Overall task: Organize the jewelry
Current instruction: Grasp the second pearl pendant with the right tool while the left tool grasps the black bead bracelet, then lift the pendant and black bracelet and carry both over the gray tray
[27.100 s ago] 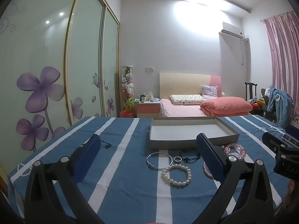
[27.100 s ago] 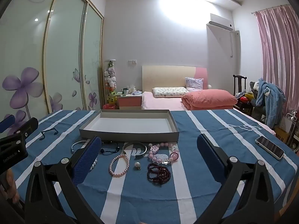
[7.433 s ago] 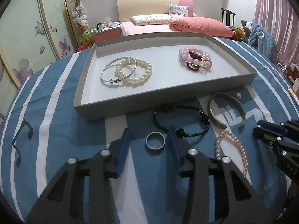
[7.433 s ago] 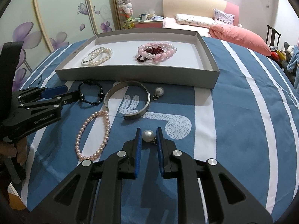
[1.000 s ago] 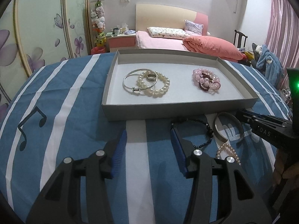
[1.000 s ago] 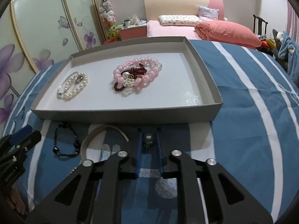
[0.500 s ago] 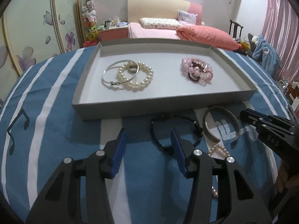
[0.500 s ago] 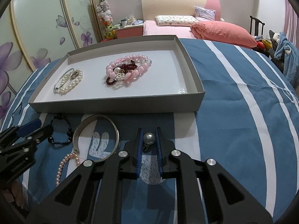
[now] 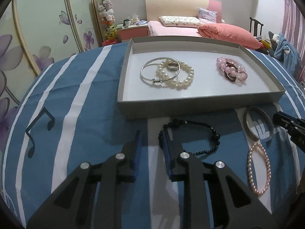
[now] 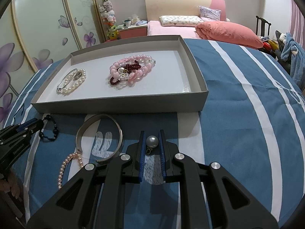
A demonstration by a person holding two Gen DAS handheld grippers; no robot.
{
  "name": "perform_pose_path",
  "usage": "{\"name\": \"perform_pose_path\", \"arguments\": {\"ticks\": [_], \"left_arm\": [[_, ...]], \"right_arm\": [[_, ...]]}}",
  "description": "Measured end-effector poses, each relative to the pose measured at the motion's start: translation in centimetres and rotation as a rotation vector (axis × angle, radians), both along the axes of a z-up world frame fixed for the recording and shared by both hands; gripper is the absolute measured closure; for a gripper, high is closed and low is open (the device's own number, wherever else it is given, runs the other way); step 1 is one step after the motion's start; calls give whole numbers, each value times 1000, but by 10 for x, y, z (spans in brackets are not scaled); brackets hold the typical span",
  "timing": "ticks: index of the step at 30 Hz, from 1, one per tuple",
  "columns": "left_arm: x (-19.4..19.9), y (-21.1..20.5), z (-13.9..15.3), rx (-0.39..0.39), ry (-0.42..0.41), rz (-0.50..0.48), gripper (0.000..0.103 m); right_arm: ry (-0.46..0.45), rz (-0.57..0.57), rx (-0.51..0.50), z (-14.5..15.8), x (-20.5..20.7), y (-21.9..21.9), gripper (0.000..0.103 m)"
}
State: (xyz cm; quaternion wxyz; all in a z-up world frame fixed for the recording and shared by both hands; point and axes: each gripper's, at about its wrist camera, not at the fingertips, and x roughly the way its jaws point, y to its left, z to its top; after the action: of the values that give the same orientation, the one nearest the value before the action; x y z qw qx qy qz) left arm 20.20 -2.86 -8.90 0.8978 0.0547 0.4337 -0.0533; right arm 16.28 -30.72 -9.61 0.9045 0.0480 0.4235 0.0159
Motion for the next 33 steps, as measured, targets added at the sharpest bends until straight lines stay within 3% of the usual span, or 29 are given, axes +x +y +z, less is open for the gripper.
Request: {"name": "perform_pose_path", "arguments": {"ticks": [6, 10, 19, 27, 33], "left_arm": [[-2, -1, 1, -2, 0, -10, 80], [-3, -5, 1, -8, 1, -24, 98], [-5, 9, 8, -83, -9, 0, 98], [-19, 25, 35, -217, -90, 21, 98], [-31, 24, 47, -238, -143, 9, 98]], "right_arm": [[1, 2, -4, 1, 1, 0, 89], [0, -2, 4, 1, 0, -2, 89], [-35, -21, 47, 8, -5, -8, 89], [-114, -9, 85, 24, -14, -5, 89], [-172, 8, 109, 35, -20, 3, 89]]}}
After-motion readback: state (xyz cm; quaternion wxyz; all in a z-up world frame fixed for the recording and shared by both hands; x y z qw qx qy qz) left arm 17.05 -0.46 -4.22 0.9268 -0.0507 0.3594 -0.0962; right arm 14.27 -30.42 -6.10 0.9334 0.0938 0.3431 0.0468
